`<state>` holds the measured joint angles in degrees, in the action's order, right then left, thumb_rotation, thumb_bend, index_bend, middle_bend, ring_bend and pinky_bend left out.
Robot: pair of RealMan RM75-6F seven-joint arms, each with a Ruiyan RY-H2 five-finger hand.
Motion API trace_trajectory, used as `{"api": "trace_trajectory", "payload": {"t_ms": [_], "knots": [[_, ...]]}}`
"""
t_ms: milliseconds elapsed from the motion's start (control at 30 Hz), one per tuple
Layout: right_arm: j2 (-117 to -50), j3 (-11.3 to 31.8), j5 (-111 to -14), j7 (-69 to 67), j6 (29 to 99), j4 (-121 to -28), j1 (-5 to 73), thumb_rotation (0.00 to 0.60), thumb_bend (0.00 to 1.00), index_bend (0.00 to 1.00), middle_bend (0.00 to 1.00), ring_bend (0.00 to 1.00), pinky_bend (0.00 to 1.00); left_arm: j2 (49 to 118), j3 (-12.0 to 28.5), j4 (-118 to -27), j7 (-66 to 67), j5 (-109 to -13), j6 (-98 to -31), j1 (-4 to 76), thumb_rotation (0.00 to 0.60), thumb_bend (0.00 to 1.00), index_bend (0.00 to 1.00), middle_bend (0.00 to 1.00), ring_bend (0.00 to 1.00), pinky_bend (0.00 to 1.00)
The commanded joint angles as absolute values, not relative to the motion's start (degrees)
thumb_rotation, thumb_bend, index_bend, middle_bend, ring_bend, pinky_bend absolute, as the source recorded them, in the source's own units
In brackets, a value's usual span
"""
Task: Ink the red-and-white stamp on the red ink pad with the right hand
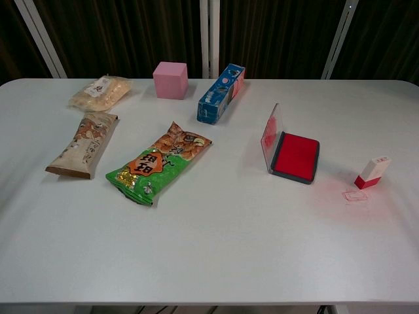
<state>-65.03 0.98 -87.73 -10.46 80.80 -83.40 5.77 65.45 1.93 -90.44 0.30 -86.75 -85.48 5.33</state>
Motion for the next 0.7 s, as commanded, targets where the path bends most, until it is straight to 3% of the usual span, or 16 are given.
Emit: {"api": "trace_trajectory", "payload": {"t_ms": [33,700], "knots": [[-65.14,0.97,-87.75,-10.66,80.7,-83.19,5.83,0.6,0.18,0.0,0.0,0.0,0.0,65.51,1.93,-90.39,0.29,-86.71,-85.43,5.34,0.283,0.17,0.11,0.12,0.12,0.21],[-64.64,0.36,-89.1,-7.63,78.54,-84.01,7.37,0.6,0.18,0.0,0.0,0.0,0.0,65.37,1.89,-90.87,0.52,-87.07,-85.74,5.25,0.286,0.17,0.11,0.12,0.12,0.21]]}}
